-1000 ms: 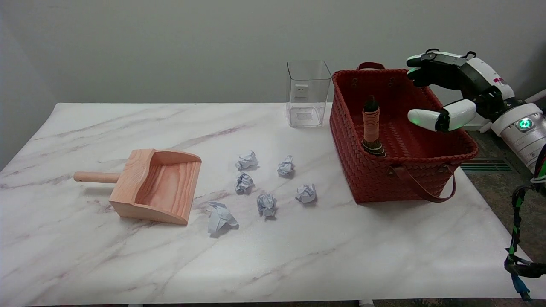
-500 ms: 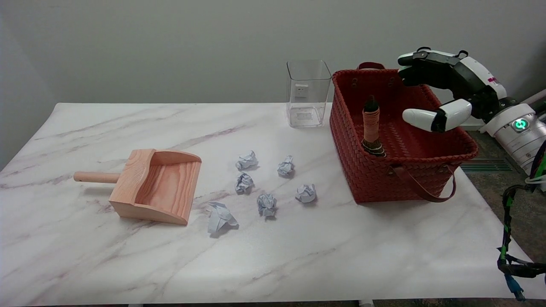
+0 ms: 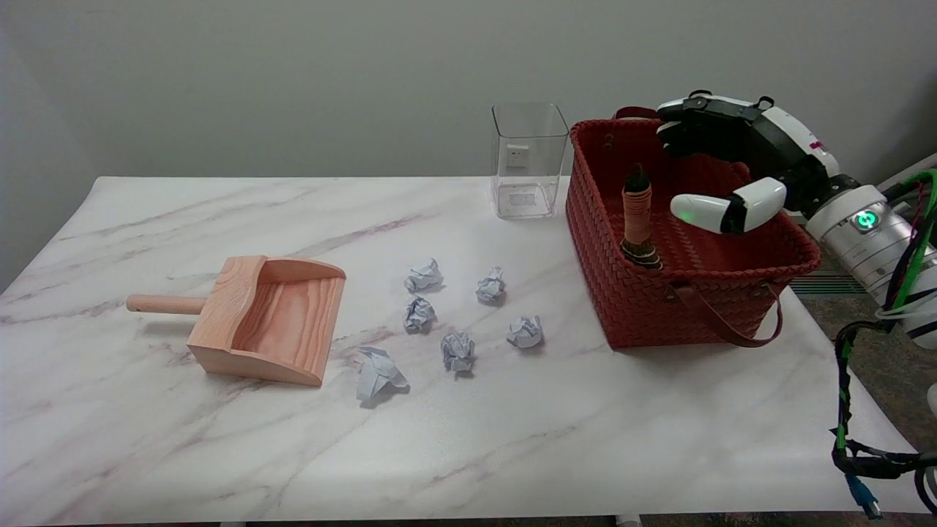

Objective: Pick up the broom in the basket by its handle.

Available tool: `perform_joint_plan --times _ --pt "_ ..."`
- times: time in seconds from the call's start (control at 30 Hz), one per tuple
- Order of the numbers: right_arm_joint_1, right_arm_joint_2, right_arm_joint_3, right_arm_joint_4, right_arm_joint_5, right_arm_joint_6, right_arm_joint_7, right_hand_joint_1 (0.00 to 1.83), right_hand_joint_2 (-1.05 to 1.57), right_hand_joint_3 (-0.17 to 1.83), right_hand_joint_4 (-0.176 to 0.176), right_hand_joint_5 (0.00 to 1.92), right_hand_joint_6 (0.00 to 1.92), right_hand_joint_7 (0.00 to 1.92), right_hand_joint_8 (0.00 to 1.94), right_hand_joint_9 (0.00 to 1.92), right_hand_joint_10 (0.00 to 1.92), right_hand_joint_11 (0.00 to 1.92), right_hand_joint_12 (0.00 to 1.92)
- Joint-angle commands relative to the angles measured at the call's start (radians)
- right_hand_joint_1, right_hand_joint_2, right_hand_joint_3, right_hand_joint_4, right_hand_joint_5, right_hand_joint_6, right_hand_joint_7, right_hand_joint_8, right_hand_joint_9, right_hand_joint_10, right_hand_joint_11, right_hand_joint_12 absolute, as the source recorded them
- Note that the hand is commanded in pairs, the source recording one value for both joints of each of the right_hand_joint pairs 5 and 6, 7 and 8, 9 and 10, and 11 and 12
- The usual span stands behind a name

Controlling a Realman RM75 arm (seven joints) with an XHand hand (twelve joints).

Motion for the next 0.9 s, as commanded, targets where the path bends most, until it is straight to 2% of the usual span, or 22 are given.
perform_joint_plan --times 0.03,0.9 --pt "0.040 -0.006 -0.091 -0.018 0.019 0.010 -0.003 1.18 -0.01 1.06 0.000 0.51 0.51 0.60 0.60 0.50 0.50 0.56 0.56" --pt "0.041 -0.046 -0.184 -0.022 0.019 0.003 -0.003 1.17 0.00 1.06 0.000 0.53 0.53 0.59 0.59 0.50 0.50 0.57 0.57"
